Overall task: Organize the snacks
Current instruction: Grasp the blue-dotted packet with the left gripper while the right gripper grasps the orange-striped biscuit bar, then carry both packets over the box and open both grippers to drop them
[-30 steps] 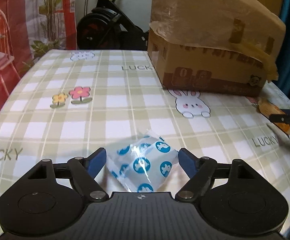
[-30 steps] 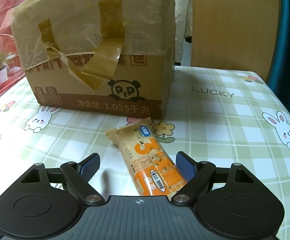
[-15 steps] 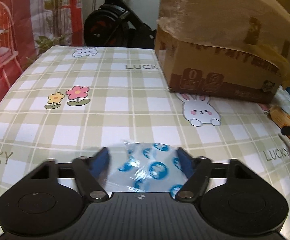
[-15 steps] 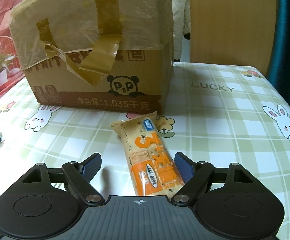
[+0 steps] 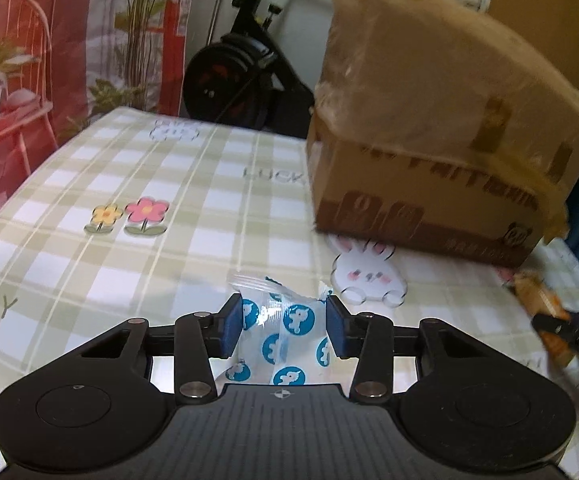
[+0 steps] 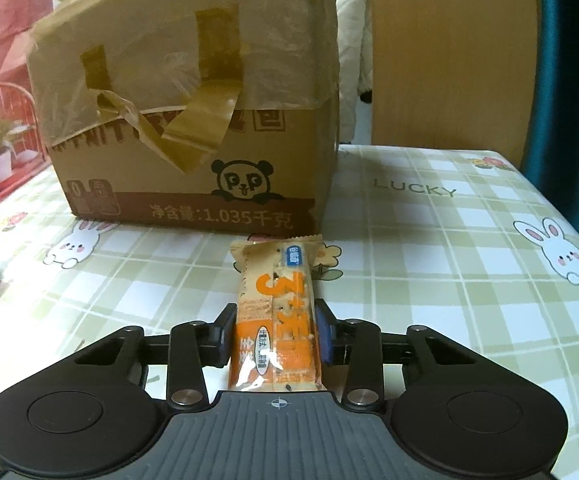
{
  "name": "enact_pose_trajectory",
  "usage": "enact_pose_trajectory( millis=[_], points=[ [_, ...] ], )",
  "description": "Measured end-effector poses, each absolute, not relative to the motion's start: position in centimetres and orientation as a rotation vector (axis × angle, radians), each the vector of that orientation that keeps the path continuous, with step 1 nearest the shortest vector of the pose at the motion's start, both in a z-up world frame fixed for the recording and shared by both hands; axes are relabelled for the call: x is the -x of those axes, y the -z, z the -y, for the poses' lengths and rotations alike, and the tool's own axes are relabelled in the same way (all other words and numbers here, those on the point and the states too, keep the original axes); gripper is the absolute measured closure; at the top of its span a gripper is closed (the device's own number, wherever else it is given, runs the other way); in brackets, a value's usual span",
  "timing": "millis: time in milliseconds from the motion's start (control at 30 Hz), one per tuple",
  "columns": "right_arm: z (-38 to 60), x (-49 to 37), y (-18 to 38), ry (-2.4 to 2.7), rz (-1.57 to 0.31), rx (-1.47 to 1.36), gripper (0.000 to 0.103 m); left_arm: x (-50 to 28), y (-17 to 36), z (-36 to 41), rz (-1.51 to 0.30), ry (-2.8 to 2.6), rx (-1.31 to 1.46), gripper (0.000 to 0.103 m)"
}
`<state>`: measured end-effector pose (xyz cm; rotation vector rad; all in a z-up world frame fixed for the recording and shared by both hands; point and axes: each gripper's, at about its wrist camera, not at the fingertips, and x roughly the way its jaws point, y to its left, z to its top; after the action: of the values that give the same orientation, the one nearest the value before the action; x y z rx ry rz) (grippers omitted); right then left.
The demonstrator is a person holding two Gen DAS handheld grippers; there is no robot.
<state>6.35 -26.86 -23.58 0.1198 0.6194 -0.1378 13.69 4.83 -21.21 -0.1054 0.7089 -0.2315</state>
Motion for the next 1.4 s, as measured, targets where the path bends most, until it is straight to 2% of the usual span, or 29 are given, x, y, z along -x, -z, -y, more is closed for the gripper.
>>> enact_pose_trajectory(
  millis=[433, 900, 1133, 1400],
  points=[
    [26.0, -6.0, 23.4, 0.071, -0.606, -0.081, 0.069, -11.2, 19.2, -2.9, -0.595, 0.188, 0.143, 0.057],
    [26.1, -5.7, 23.4, 0.077, -0.597, -0.099, 0.070, -10.6, 19.3, -3.4, -0.589, 0.188, 0.149, 0.057],
    [27.5, -4.1, 21.7, 0.119, -0.529, -0.178, 0.070, -11.3, 17.4, -3.3, -0.542, 0.197, 0.169, 0.057],
    [28.3, -2.1, 17.3, 0.141, -0.413, -0.178, 0.070, -11.7, 14.1, -1.9, -0.457, 0.242, 0.161, 0.057]
  ],
)
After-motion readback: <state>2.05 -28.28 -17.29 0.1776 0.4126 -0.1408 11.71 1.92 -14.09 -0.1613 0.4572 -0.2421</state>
